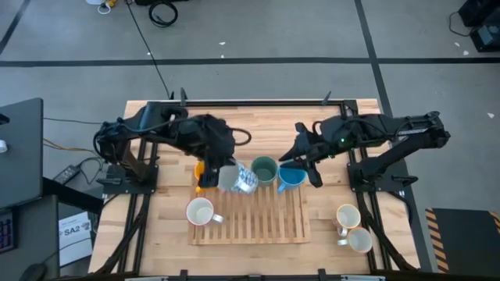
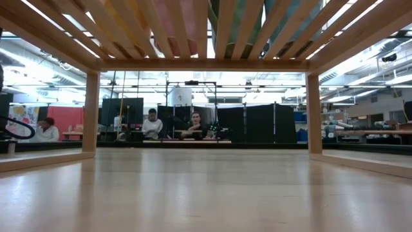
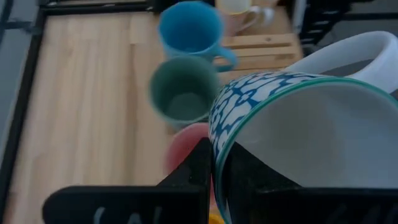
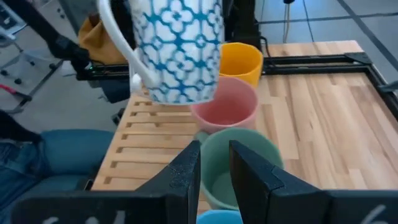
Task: Place coffee mugs
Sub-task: Put the blue patterned mug on the shelf
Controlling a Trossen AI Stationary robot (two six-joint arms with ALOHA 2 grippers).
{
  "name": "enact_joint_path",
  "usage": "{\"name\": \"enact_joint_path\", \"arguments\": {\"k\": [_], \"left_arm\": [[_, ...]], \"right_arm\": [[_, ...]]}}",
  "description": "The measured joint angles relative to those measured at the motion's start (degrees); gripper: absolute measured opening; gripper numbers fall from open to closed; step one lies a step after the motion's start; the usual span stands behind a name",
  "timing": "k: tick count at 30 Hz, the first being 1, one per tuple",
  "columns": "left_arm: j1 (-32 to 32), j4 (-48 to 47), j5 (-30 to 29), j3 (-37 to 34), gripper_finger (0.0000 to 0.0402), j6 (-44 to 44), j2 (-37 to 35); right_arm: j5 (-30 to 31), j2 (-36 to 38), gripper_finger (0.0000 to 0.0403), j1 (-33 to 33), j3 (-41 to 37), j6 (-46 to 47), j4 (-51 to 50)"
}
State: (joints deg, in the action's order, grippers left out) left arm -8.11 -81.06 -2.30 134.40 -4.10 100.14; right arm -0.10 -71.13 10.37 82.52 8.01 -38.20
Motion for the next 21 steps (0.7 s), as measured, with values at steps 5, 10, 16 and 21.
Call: {"name": "enact_joint_path", "arguments": {"k": [5, 10, 16, 21], "left_arm": [[-3.8, 2.8, 2.8, 0.0, 0.0028, -3.8, 0.0], [-6.9, 5.3, 3.9, 0.0, 0.0028, -6.9, 0.0], [-8.6, 6.1, 3.7, 0.0, 0.0028, -9.5, 0.0], [-8.9, 3.8, 3.7, 0.0, 0.0028, -10.4, 1.6]], "right_arm": [[1.1, 0.0, 0.009, 2.3, 0.0, 0.0, 0.0], [1.2, 0.0, 0.009, 3.3, 0.0, 0.0, 0.0], [1.1, 0.0, 0.009, 3.5, 0.0, -0.1, 0.0], [1.1, 0.0, 0.009, 3.5, 0.0, -0.2, -0.1]]}}
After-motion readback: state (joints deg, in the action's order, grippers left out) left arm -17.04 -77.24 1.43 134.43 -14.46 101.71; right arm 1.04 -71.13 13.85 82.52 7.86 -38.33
